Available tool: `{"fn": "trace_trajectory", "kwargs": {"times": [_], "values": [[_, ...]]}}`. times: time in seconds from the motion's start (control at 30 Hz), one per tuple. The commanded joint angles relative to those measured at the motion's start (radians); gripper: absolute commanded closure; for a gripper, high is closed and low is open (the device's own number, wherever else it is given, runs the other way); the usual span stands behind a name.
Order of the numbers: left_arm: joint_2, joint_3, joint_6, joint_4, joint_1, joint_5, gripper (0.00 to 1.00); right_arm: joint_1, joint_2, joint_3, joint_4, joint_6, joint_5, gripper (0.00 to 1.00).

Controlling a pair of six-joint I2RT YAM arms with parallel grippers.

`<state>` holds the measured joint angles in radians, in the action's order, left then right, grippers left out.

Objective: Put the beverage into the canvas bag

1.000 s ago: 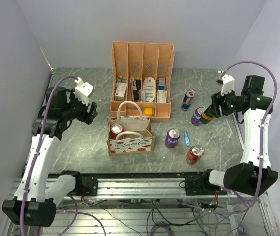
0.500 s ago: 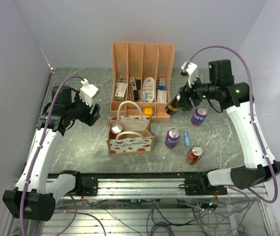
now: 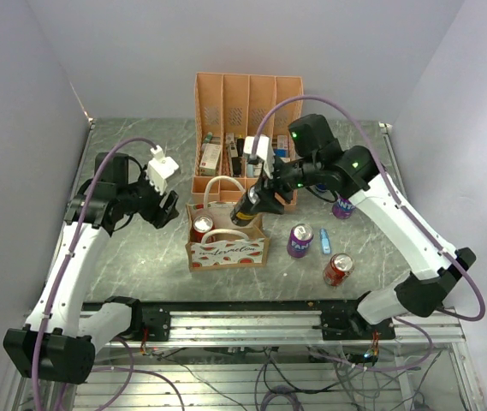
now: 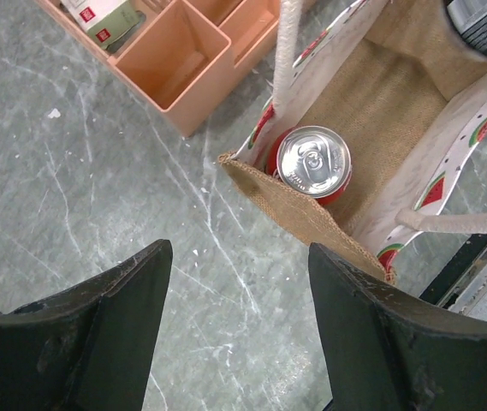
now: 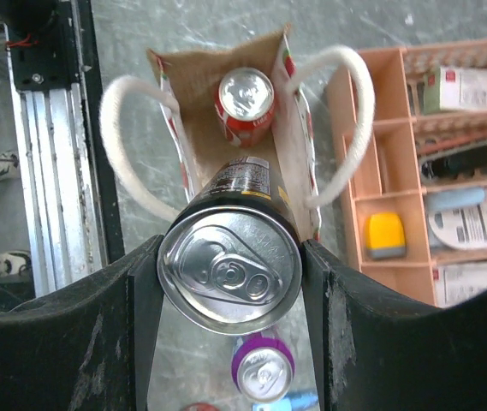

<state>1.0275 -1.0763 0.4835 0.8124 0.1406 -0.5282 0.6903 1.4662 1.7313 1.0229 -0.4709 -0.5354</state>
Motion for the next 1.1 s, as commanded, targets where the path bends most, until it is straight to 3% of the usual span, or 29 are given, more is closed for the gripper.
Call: {"fn": "trace_trajectory", "kwargs": {"times": [0.0, 0.27, 0.8, 0.93, 1.07], "values": [[-0.006, -0.023, 0.027, 0.022, 0.023, -0.053, 0.25, 0.05, 0.009, -0.011, -0.164, -0.017, 0.006, 1.0], [-0.034, 0.064, -0.004, -0.074, 0.041, -0.039, 0.26, 0.139, 0.091, -0.057, -0.249, -0.001, 0.001, 1.0], [-0.068, 0.194, -0.029, -0.22, 0.046, -0.042, 0.26, 0.149, 0.089, -0.205, -0.24, -0.022, -0.265, 1.0], [-0.073, 0.208, -0.015, -0.226, 0.047, -0.038, 0.26, 0.155, 0.111, -0.227, -0.3, 0.016, -0.249, 1.0], [-0.09, 0.228, -0.012, -0.236, 0.048, -0.039, 0.26, 0.178, 0.135, -0.237, -0.375, 0.061, -0.134, 1.0]]}}
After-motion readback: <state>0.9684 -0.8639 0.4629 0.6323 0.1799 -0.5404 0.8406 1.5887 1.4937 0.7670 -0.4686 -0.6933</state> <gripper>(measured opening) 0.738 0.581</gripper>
